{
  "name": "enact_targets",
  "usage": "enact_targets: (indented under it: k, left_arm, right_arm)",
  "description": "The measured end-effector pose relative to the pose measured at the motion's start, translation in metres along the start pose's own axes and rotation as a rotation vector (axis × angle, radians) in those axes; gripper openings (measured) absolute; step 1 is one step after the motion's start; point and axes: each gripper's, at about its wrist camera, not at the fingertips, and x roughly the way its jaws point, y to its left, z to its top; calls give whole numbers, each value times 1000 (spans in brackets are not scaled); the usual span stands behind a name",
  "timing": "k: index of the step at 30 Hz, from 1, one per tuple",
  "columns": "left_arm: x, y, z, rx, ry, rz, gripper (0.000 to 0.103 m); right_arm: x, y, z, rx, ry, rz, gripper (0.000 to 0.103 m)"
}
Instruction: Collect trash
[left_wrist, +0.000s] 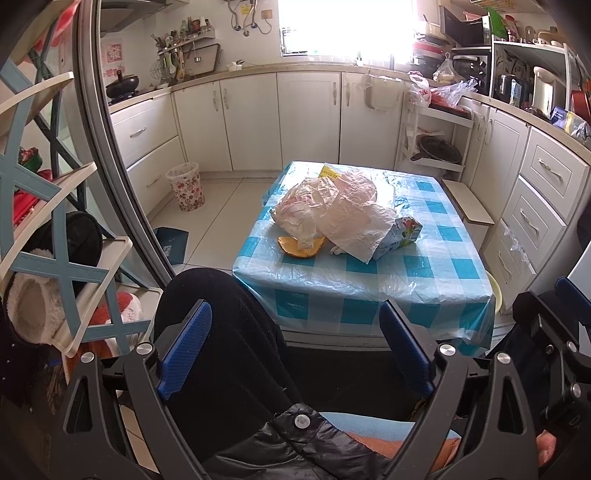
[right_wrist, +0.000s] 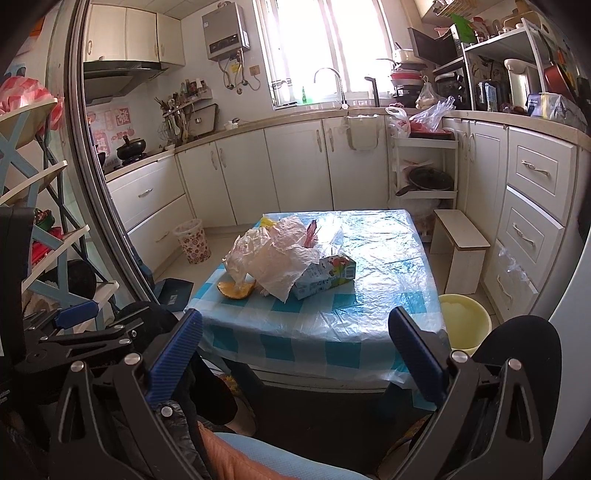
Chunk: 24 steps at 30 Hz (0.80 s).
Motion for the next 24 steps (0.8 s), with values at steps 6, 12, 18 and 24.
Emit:
enact_targets:
  k: [6, 12, 18, 24]
  left_arm:
    - [0, 1, -2, -2, 0, 2, 89]
    - [0, 1, -2, -1, 1, 1, 89]
    - [0, 1, -2, -1, 1, 1, 89]
    - [0, 1, -2, -2, 1, 1, 89]
  right_arm:
    - [2, 2, -3, 1, -2, -1, 96]
    - [4, 4, -8, 2, -3, -1, 96]
    - [6, 5, -12, 1, -2, 0, 96]
    - [7, 6, -15, 2, -3, 0, 96]
